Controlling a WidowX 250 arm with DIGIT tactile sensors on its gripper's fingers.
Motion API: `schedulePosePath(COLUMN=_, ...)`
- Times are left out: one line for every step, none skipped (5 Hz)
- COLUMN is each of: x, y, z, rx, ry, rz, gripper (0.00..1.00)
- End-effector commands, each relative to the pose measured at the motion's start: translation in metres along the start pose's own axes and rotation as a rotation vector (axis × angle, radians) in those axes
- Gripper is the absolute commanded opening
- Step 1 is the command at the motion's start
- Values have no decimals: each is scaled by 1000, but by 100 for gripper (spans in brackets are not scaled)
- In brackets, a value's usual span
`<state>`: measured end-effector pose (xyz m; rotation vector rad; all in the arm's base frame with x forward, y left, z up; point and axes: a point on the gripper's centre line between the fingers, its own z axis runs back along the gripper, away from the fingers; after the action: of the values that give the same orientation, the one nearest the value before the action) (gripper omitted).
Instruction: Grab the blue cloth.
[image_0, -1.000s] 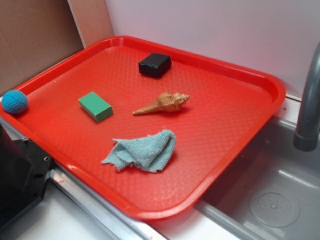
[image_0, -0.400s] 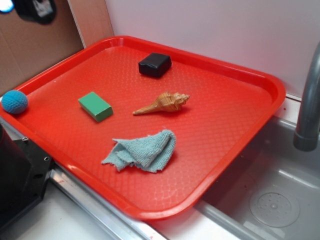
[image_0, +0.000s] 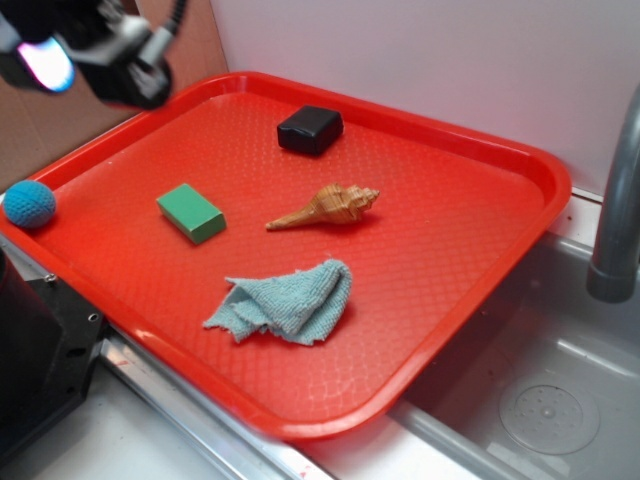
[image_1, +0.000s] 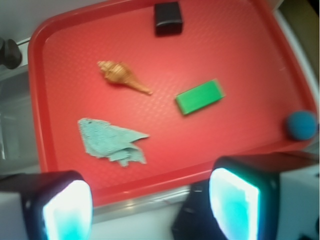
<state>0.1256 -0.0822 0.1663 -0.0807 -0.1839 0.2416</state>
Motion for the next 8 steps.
schedulePosePath(x=9, y=-27, z=-47, rx=43, ry=-16, rz=60, gripper=100)
schedulePosePath(x=13, y=-34, z=-76, rx=77, ry=3, rz=68, gripper=100)
schedulePosePath(x=16, y=-40, z=-106, rx=93, ry=36, rz=64, gripper=100)
schedulePosePath(x=13, y=-51, z=-135, rx=119, ry=72, rz=31, gripper=100)
schedulePosePath(x=12, y=-54, z=-148, rx=130, ry=96, rz=23, gripper=100)
schedulePosePath(x=12, y=-52, z=-154, rx=122, ry=101, rz=31, gripper=0)
schedulePosePath(x=13, y=-49, z=-153, rx=115, ry=107, rz=51, gripper=0)
schedulePosePath(x=14, y=-45, z=-152, rx=109, ry=111, rz=72, gripper=0)
